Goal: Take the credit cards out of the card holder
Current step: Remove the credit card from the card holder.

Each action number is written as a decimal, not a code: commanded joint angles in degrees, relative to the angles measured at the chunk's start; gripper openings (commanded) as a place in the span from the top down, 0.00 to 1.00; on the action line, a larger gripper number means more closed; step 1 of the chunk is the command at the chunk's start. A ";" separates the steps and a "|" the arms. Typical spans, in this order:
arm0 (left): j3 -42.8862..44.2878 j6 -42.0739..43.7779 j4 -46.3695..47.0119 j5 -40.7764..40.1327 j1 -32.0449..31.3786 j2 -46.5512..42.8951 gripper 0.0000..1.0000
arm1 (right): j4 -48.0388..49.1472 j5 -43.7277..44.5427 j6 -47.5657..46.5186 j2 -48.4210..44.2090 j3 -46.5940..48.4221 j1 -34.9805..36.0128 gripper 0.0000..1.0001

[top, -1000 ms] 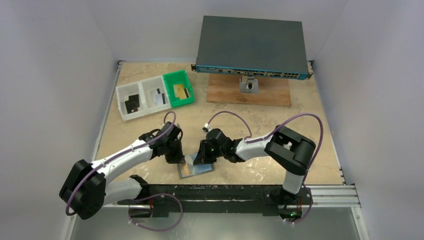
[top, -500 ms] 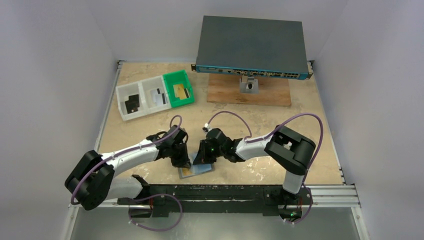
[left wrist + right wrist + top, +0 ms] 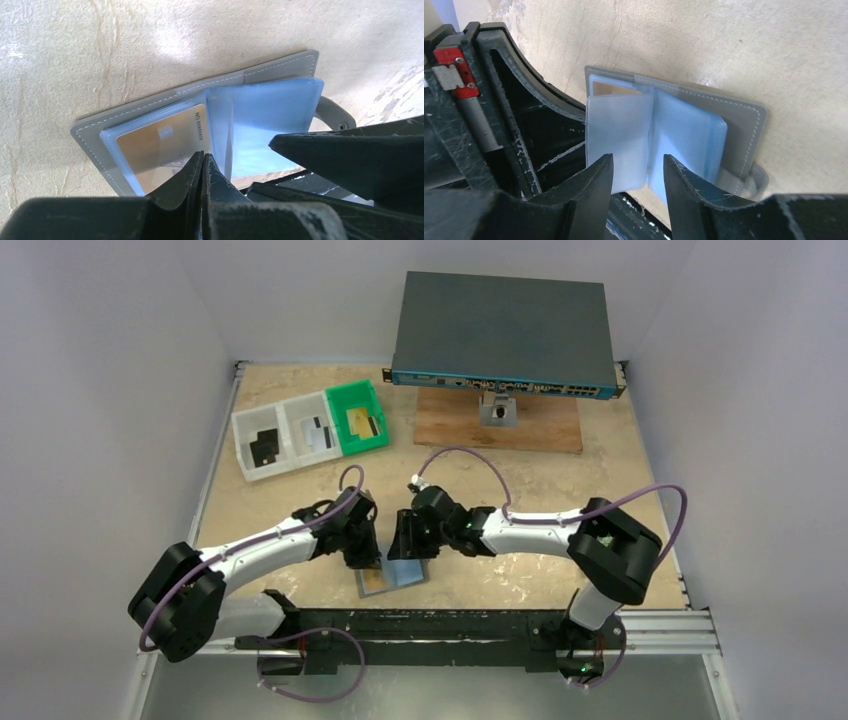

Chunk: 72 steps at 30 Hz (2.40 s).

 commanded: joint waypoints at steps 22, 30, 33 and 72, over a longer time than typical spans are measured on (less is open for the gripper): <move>13.10 0.86 6.13 3.08 -5.17 17.94 1.00 | -15.70 15.15 0.08 -17.58 -3.45 0.10 0.58; 16.12 4.03 -1.38 -0.91 -5.08 11.17 1.00 | -17.42 17.53 -0.71 -17.37 -1.93 0.18 0.56; 16.36 4.59 -3.11 -1.58 -5.08 9.07 1.00 | -17.63 17.48 -1.27 -16.92 -0.86 0.26 0.56; -1.29 6.24 -3.79 -3.62 4.96 -1.38 1.00 | -2.79 1.63 -2.22 6.03 6.46 5.29 0.58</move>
